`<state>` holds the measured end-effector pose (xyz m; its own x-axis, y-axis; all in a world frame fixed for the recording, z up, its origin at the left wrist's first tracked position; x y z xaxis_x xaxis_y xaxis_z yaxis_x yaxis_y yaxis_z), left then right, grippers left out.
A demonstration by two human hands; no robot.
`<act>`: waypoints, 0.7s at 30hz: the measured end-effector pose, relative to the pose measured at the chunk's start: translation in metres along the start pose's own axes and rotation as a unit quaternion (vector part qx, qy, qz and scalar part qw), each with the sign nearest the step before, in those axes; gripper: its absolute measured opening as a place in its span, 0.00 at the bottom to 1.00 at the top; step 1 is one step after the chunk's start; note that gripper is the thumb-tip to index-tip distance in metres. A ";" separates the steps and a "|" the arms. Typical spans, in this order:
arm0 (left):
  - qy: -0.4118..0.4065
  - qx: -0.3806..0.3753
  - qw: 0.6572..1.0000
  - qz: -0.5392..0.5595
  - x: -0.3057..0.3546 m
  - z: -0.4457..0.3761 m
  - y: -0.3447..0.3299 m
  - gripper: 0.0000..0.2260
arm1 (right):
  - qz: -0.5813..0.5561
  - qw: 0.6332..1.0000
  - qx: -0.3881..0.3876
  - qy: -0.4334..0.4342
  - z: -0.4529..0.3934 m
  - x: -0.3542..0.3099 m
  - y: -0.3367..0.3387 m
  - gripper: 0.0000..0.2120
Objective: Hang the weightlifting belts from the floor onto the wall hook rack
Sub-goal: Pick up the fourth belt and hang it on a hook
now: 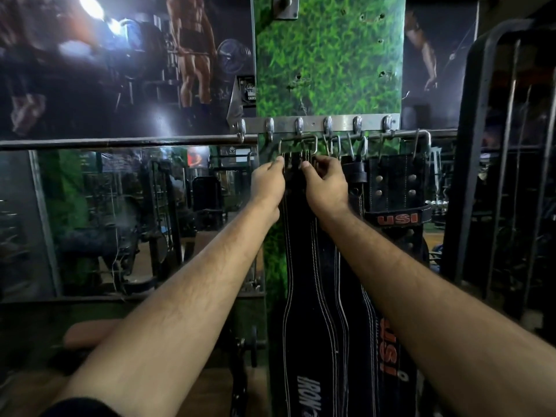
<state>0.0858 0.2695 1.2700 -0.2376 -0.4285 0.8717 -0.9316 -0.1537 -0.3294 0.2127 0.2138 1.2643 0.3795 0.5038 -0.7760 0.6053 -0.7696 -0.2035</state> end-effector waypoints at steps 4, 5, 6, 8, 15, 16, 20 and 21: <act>0.007 -0.020 0.999 0.042 -0.005 0.015 0.005 0.16 | -0.064 0.994 -0.044 -0.071 0.014 0.034 0.003 0.13; 0.013 -0.017 0.998 0.051 -0.008 0.019 0.007 0.18 | -0.061 0.992 -0.070 -0.089 0.019 0.044 0.003 0.16; 0.017 -0.015 0.998 0.056 -0.015 0.020 0.008 0.20 | -0.060 0.989 -0.092 -0.098 0.022 0.054 0.001 0.20; 0.014 -0.016 0.999 0.040 -0.025 0.031 0.010 0.21 | -0.042 0.988 -0.118 -0.089 0.029 0.066 0.003 0.19; -0.036 -0.033 0.998 -0.041 -0.088 0.069 0.030 0.06 | -0.029 0.982 -0.170 -0.078 0.073 0.117 0.027 0.21; -0.038 -0.036 0.998 -0.040 -0.098 0.072 0.033 0.05 | -0.025 0.982 -0.170 -0.079 0.076 0.127 0.029 0.22; -0.003 -0.054 0.995 -0.080 -0.154 0.092 0.056 0.06 | 0.009 0.977 -0.195 -0.084 0.106 0.171 0.045 0.22; 0.015 -0.055 0.994 -0.091 -0.172 0.099 0.065 0.11 | 0.019 0.974 -0.204 -0.093 0.118 0.187 0.051 0.22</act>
<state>0.0935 0.2451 1.0632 -0.0688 -0.3764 0.9239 -0.9840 -0.1272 -0.1251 0.2315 0.2222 1.0383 0.2967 0.3688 -0.8809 0.8356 -0.5469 0.0525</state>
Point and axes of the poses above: each hand's wrist, its own z-axis away from the middle knuckle, its own y-axis out of the back of the hand, x = y × z, the point moved 6 cm from there along -z, towards the middle knuckle, and after that the axes turned 15 degrees about x, right-handed, at the moved point
